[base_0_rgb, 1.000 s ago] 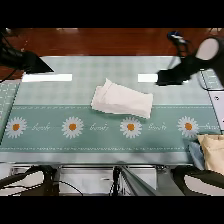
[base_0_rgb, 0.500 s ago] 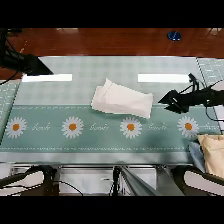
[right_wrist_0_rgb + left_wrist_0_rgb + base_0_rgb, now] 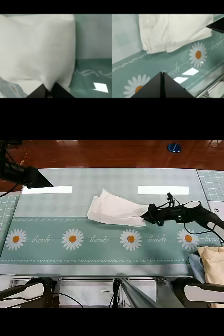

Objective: Fold the shirts.

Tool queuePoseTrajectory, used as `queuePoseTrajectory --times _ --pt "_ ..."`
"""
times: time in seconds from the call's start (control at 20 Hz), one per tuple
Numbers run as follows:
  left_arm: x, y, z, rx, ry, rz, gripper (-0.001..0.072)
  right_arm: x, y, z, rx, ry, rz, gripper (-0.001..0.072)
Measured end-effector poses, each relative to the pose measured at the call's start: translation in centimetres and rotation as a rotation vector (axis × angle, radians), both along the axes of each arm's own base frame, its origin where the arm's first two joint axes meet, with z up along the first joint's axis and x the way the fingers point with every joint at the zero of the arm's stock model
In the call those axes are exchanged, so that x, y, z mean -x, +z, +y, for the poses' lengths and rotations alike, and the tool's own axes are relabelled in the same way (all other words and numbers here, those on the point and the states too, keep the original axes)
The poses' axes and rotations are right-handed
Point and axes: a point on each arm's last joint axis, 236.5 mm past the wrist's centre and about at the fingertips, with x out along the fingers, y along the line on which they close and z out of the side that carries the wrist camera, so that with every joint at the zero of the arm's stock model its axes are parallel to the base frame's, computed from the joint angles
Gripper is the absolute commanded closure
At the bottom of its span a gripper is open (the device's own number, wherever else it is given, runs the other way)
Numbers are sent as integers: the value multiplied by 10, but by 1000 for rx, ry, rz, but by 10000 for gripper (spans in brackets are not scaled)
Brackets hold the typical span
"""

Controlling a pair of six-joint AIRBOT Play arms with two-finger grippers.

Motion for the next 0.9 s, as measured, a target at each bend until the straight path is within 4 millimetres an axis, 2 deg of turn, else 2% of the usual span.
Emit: queuePoseTrajectory --times 0.1,0.2,0.3,0.4,0.5,0.55,0.65,0.7,0.8,0.9 --pt "2 0 0 0 -5 6 680 -14 32 3 -53 7 -84 690" --pt "2 0 0 -1 -6 6 681 -24 82 -2 -100 18 -191 691" --pt "2 0 0 -1 -6 5 680 -30 151 -20 -126 8 -330 690" --pt "0 0 0 -1 -1 -1 681 -27 224 -45 -125 -34 -467 690" --pt "0 0 0 0 0 -2 681 -10 286 -74 -66 -79 -570 690" --pt "-1 0 0 0 1 -4 681 0 309 -89 -20 -106 -602 690" --pt "-2 2 -1 8 2 -7 681 25 342 -122 98 -162 -620 690" --pt "-2 3 -3 17 0 -9 681 38 350 -140 169 -194 -601 690" --pt "-2 7 -7 40 -3 -15 681 66 355 -175 295 -256 -533 690" --pt "-4 12 -12 70 -4 -26 680 92 349 -211 392 -338 -431 690"
